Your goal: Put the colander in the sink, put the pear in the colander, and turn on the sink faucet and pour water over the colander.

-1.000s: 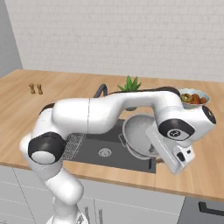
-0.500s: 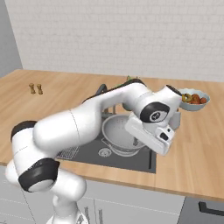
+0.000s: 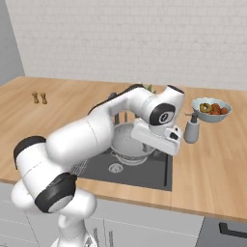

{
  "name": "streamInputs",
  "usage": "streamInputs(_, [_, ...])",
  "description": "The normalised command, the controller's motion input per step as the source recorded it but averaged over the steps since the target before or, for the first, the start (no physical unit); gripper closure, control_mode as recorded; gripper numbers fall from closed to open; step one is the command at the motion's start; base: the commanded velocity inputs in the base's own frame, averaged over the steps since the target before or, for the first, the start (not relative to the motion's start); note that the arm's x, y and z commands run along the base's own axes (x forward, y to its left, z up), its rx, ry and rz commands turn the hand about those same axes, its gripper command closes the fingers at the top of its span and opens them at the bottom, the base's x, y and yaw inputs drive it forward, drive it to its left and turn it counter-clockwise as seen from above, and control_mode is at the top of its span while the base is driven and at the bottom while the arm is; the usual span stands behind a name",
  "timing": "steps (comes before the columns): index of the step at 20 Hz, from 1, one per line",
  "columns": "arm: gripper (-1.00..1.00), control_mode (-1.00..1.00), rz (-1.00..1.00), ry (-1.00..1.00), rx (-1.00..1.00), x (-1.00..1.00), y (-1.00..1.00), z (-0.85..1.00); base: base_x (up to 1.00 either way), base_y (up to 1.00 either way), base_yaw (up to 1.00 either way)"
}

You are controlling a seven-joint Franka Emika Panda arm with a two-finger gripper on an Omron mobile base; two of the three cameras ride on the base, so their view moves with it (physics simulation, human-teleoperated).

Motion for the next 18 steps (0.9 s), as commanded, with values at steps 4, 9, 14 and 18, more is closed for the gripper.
streamInputs(4, [1.0,-1.0,0.21,-0.01,0.0,0.84,0.09,0.0,0.0,0.0,0.0])
streamInputs(9, [1.0,-1.0,0.14,-0.09,0.0,0.45,0.04,-0.19,0.0,0.0,0.0])
streamInputs(14, [1.0,-1.0,0.02,-0.14,0.05,0.07,0.0,-0.33,0.0,0.0,0.0])
streamInputs(18, [1.0,-1.0,0.0,-0.16,0.08,0.09,0.0,-0.22,0.0,0.0,0.0])
